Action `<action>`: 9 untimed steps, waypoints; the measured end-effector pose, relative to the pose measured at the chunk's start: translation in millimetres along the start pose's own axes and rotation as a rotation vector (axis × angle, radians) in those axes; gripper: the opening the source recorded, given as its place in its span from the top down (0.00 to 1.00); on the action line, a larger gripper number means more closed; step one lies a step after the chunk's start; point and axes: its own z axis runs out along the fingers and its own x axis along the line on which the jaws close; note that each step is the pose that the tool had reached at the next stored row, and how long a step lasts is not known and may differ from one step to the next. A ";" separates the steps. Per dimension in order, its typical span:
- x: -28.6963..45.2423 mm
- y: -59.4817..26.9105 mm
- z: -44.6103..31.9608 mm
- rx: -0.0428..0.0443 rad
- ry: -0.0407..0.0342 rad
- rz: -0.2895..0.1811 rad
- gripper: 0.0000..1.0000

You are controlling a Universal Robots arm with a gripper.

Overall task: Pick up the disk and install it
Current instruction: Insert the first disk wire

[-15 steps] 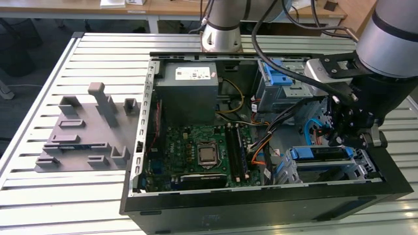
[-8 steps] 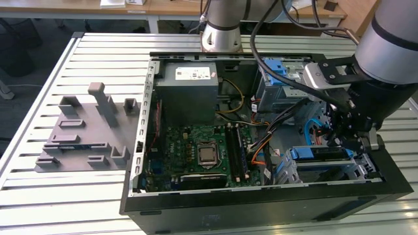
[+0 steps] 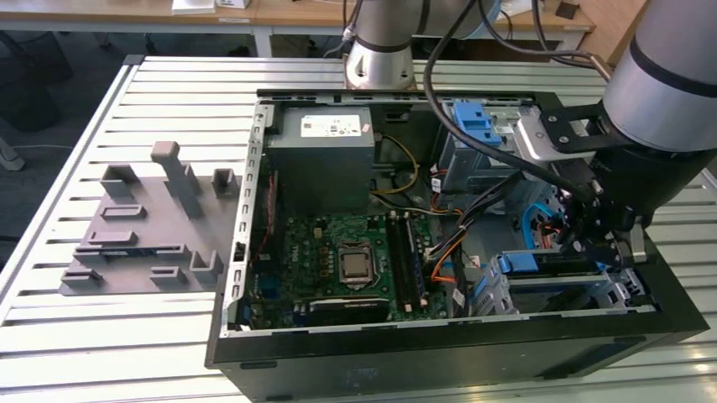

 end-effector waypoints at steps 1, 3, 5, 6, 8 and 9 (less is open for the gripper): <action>0.1 0.2 0.2 0.0005 0.0002 0.000 0.83; 0.2 0.5 0.7 0.0012 0.0006 0.000 0.83; 0.9 0.9 1.1 0.0018 0.0006 0.000 0.83; 1.4 1.0 1.3 0.0020 0.0006 0.000 0.83; 2.2 1.3 1.7 0.0025 0.0006 0.000 0.83; 2.5 1.3 1.9 0.0026 0.0005 0.000 0.83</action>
